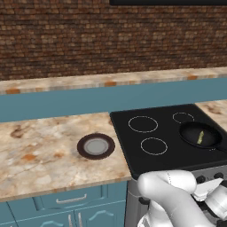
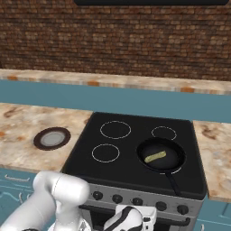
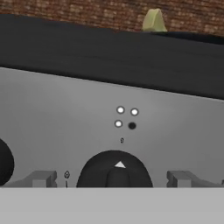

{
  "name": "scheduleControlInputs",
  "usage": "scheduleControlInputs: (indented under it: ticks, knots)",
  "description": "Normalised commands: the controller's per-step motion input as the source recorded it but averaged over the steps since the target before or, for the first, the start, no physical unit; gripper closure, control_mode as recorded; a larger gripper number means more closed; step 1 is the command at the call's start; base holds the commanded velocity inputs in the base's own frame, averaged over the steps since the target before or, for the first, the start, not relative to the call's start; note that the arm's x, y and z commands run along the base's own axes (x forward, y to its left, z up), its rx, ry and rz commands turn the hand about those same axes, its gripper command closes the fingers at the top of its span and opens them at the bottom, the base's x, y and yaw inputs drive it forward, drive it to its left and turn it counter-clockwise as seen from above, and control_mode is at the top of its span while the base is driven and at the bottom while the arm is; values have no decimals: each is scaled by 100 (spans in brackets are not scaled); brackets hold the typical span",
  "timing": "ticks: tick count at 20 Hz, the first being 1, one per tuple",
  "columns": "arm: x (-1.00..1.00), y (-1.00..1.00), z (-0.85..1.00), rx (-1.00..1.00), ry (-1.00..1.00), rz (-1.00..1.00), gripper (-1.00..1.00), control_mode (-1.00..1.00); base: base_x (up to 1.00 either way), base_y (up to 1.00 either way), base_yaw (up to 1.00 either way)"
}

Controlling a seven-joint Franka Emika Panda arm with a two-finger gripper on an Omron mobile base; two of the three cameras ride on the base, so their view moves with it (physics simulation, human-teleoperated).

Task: Pick up the butter stick and place it in the pan. Then turn on the burner for the pan.

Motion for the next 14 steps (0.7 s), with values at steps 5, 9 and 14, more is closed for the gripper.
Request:
scheduleControlInputs:
  ticks: [5,9,14]
  knots:
    - [21,0,-6,1,0,2,100,-100,0,0,0]
    - [19,0,-6,1,0,2,100,-100,0,0,0]
    - [-4,0,-5,-10,0,1,100,-100,0,0,0]
